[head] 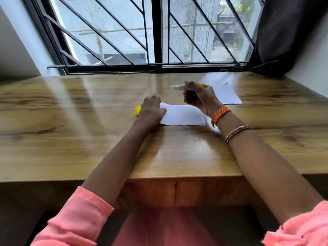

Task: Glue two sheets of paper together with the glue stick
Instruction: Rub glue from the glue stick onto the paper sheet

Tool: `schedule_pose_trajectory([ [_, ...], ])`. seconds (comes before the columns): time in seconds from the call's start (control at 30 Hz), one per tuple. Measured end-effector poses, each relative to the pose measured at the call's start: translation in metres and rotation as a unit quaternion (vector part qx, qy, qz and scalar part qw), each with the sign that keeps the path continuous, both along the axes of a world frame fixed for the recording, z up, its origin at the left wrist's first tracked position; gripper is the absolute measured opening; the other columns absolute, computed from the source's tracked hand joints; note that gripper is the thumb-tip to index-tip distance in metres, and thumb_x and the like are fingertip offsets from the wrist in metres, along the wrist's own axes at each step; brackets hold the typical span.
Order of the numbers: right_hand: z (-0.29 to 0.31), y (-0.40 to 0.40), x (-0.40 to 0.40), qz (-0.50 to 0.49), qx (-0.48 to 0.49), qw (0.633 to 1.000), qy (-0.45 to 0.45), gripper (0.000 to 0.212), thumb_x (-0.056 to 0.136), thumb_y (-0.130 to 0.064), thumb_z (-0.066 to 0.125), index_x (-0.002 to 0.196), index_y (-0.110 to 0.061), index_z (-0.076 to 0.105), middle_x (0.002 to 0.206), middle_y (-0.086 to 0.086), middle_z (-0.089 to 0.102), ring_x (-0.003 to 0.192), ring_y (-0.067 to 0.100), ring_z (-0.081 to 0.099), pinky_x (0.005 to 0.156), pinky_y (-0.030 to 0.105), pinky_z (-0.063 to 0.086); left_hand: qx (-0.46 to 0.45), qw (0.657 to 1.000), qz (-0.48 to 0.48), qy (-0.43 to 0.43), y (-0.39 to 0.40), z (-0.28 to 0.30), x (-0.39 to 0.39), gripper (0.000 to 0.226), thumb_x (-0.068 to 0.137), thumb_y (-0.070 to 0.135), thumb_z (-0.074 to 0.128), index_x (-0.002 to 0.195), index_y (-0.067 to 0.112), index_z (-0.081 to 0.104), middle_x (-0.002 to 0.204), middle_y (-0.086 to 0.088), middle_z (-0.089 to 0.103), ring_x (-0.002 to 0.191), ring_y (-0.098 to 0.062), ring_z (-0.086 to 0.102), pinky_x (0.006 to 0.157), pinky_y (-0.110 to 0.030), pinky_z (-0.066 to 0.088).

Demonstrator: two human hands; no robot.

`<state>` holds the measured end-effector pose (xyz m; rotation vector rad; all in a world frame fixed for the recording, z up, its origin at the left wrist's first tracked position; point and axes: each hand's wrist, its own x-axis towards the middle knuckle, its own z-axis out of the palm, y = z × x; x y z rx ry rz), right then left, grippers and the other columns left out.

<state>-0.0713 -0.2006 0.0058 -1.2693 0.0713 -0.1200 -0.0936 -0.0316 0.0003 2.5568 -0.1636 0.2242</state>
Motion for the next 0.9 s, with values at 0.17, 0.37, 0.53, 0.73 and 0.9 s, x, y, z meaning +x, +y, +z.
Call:
schedule_pose_trajectory([
  [0.17,0.000,0.000,-0.003,0.039,-0.052,0.998,-0.003,0.011,0.079,-0.008,0.072,0.089,-0.004,0.068,0.064,0.006,0.061,0.052,0.014,0.056,0.054,0.025,0.051,0.080,0.997,-0.008,-0.013,0.001,-0.004,-0.004,0.044,0.089,0.028,0.057,0.125,0.004,0.051,0.136,-0.019,0.040,0.126,-0.033,0.040,0.102,-0.035,0.034],
  [0.37,0.000,0.003,-0.004,0.071,-0.189,0.978,-0.049,0.012,0.077,-0.013,0.076,0.087,-0.009,0.069,0.064,0.000,0.061,0.061,0.011,0.058,0.055,0.024,0.052,0.177,0.982,-0.061,-0.011,0.019,-0.005,-0.013,0.032,0.093,0.031,0.047,0.120,0.019,0.062,0.134,-0.001,0.054,0.133,-0.027,0.028,0.102,-0.038,0.030],
  [0.53,0.004,0.012,0.005,0.050,-0.330,0.939,-0.086,0.011,0.075,-0.010,0.075,0.083,-0.004,0.072,0.075,0.007,0.066,0.071,0.014,0.059,0.065,0.030,0.052,0.210,0.971,-0.108,-0.032,0.030,-0.015,-0.028,0.036,0.099,0.029,0.034,0.130,0.021,0.051,0.146,0.008,0.042,0.146,-0.022,0.005,0.101,-0.044,0.023],
  [0.73,0.004,0.018,0.020,0.040,-0.427,0.895,-0.123,0.007,0.066,-0.014,0.077,0.072,-0.015,0.074,0.073,0.011,0.071,0.066,0.014,0.060,0.066,0.039,0.053,0.166,0.978,-0.112,-0.053,0.031,-0.021,-0.023,0.032,0.095,0.022,0.038,0.122,0.017,0.053,0.143,0.005,0.047,0.147,-0.017,0.004,0.099,-0.044,0.020],
  [0.9,0.002,0.023,0.022,0.034,-0.436,0.887,-0.148,0.014,0.068,-0.014,0.079,0.079,-0.009,0.075,0.077,0.008,0.073,0.066,0.008,0.061,0.064,0.028,0.052,0.119,0.987,-0.109,-0.014,0.029,-0.024,-0.022,0.037,0.095,0.018,0.034,0.131,0.014,0.041,0.131,-0.003,0.057,0.148,-0.014,-0.006,0.105,-0.049,0.013],
])
